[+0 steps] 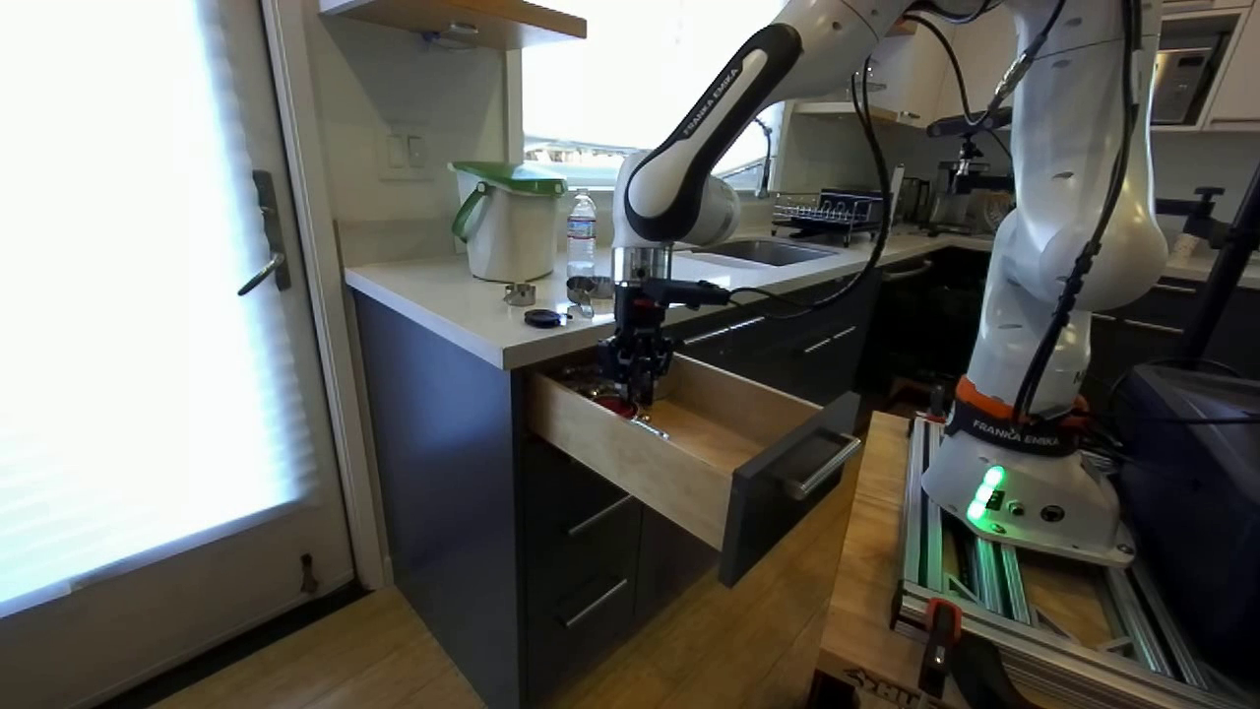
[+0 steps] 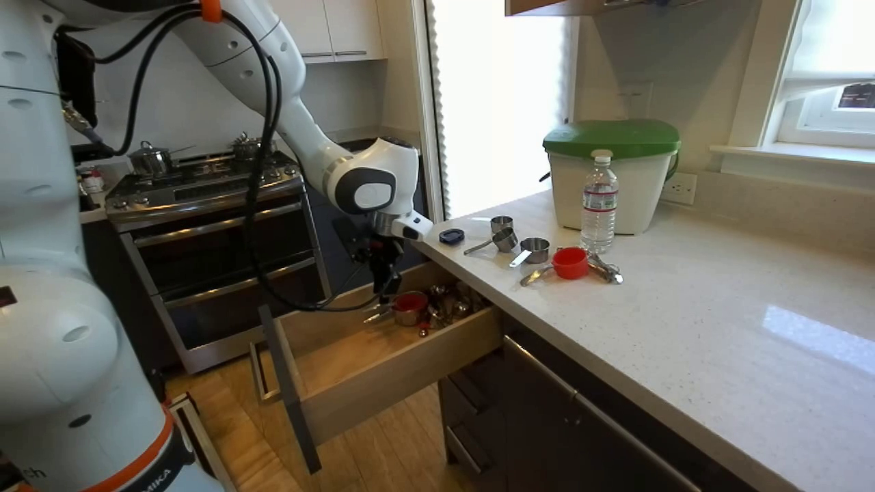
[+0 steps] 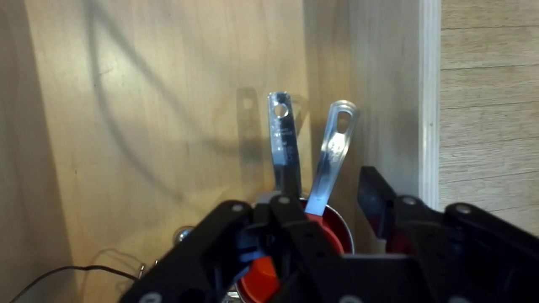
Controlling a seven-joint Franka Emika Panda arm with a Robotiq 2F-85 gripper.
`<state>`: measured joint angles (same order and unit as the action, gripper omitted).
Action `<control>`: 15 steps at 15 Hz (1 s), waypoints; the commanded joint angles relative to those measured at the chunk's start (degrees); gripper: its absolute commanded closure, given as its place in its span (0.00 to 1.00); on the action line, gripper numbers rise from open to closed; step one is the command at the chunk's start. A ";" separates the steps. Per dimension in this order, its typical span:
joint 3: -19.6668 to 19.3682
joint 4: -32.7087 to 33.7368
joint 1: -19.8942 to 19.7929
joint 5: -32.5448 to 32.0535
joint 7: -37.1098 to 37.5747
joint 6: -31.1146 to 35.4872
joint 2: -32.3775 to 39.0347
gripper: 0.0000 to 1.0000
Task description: Remove the orange pots from the drawer and put them on the counter
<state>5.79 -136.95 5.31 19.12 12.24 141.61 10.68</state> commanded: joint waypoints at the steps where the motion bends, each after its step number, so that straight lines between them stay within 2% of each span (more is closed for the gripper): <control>1: 0.35 -1.04 0.53 0.62 1.46 2.67 0.80 0.62; 4: 0.53 -0.95 0.64 0.67 2.07 2.95 1.53 0.59; 9: 1.06 -0.93 0.88 1.18 2.69 2.22 1.64 0.60; 11: 1.35 -0.92 1.11 1.25 3.02 1.98 1.41 0.66; 15: 1.55 -0.61 1.37 1.02 3.59 1.90 2.03 0.68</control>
<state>7.15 -137.06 6.26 19.13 14.89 142.77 12.38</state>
